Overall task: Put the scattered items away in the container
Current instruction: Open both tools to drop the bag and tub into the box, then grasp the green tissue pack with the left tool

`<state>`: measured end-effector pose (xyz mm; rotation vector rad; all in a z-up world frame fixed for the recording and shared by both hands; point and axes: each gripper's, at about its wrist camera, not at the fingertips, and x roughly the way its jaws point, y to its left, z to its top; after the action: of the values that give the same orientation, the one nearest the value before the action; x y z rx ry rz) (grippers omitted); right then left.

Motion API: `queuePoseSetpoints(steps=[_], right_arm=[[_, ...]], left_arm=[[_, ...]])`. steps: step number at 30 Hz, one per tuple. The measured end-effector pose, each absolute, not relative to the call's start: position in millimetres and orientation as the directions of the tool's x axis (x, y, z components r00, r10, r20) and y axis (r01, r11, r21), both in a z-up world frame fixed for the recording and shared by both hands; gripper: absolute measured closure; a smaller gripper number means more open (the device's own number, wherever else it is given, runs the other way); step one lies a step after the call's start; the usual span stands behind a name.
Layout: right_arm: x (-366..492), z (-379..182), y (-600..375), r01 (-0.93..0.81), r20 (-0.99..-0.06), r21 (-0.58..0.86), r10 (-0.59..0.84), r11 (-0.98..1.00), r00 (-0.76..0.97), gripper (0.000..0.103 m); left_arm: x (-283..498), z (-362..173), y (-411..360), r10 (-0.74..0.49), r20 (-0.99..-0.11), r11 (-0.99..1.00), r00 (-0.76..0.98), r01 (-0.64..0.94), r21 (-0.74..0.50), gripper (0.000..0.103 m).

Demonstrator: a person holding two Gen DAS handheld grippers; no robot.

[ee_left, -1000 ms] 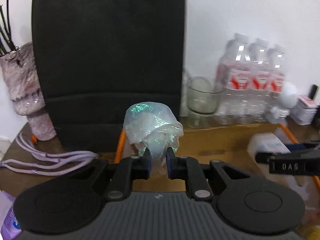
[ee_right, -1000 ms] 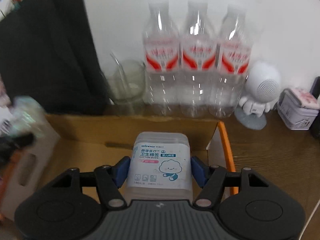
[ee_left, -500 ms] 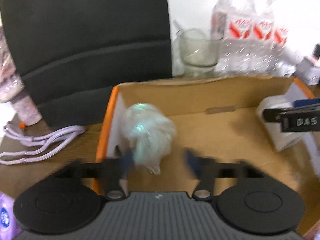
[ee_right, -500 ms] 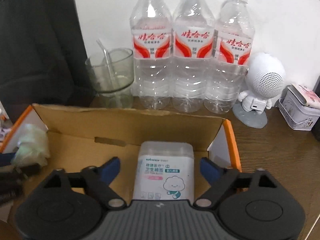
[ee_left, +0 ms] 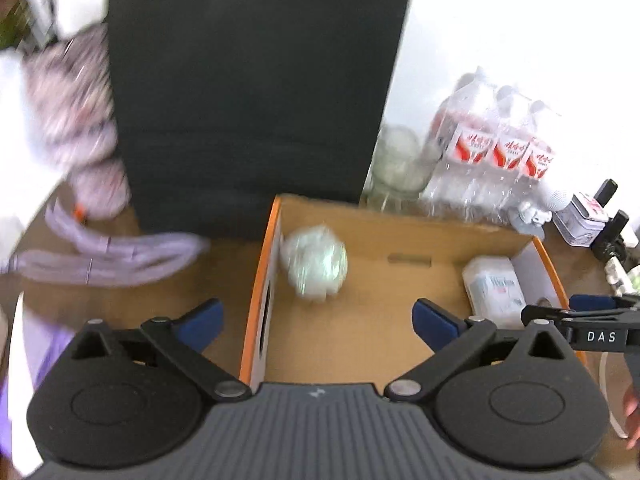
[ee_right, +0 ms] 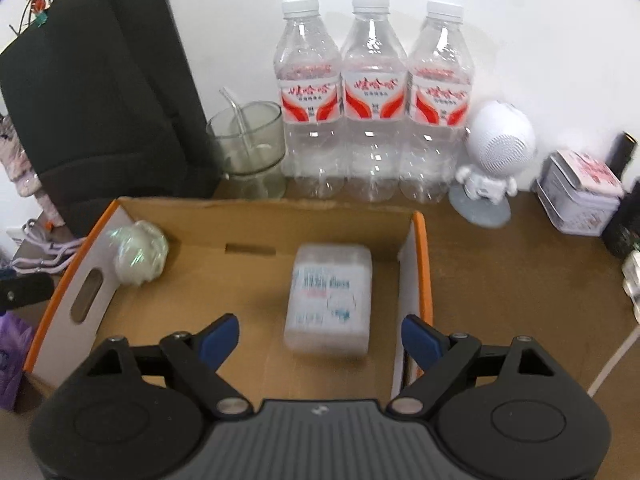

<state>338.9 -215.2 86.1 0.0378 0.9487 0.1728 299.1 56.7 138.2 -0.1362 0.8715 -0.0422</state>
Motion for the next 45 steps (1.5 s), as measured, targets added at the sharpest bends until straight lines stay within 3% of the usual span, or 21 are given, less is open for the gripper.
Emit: queuePoseSetpoints(steps=[4,7,9,11,14,19,24,29,36,45], right_arm=[[298.5,101.1,-216.8,-0.128,-0.789,0.131,0.181,0.983,0.587,0.013],[248.3,111.6,-213.4,-0.145,-0.727,0.126,0.191,0.981,0.659,0.011],[205.9,115.6,-211.8,-0.17,-0.622,0.111,0.202,0.979,0.756,0.002],[164.7,112.3,-213.6,-0.16,-0.486,0.086,0.182,0.983,0.855,0.0],[117.8,100.3,-217.8,-0.134,-0.379,0.087,0.157,0.987,0.912,0.0],[58.3,76.7,-214.8,-0.162,-0.323,0.129,0.197,0.978,0.926,0.0],[16.8,62.8,-207.2,-0.166,-0.342,0.083,0.185,0.983,0.921,0.0],[-30.3,52.5,-203.6,-0.199,-0.401,0.049,0.202,0.979,0.894,0.0],[-100.2,35.4,-219.8,-0.215,-0.417,0.096,0.236,0.972,0.878,0.0],[-95.8,31.3,-213.9,-0.241,-0.4,0.125,0.271,0.963,0.876,0.0]], left_arm=[[255.6,143.5,53.8,-0.028,-0.702,0.997,0.711,-0.033,-0.072,0.0],[199.6,144.1,44.0,-0.024,-0.537,1.0,0.843,0.015,-0.022,0.0],[163.7,139.4,39.8,-0.045,-0.418,0.999,0.907,0.05,0.001,0.0],[132.2,132.4,36.5,-0.06,-0.331,0.997,0.942,0.071,0.021,0.0],[91.3,123.8,34.5,-0.072,-0.273,0.997,0.959,0.072,-0.011,0.0],[40.1,116.0,27.6,-0.122,-0.212,0.993,0.97,0.12,-0.024,0.0],[-6.4,107.7,18.2,-0.095,-0.223,0.993,0.97,0.107,0.043,0.0],[-58.9,77.4,8.9,-0.028,-0.29,0.994,0.957,0.057,0.092,0.0],[-111.5,43.1,15.8,-0.097,-0.414,0.994,0.905,0.107,0.0,0.0],[-102.7,42.1,9.3,-0.087,-0.419,0.995,0.904,0.096,-0.001,0.0]])
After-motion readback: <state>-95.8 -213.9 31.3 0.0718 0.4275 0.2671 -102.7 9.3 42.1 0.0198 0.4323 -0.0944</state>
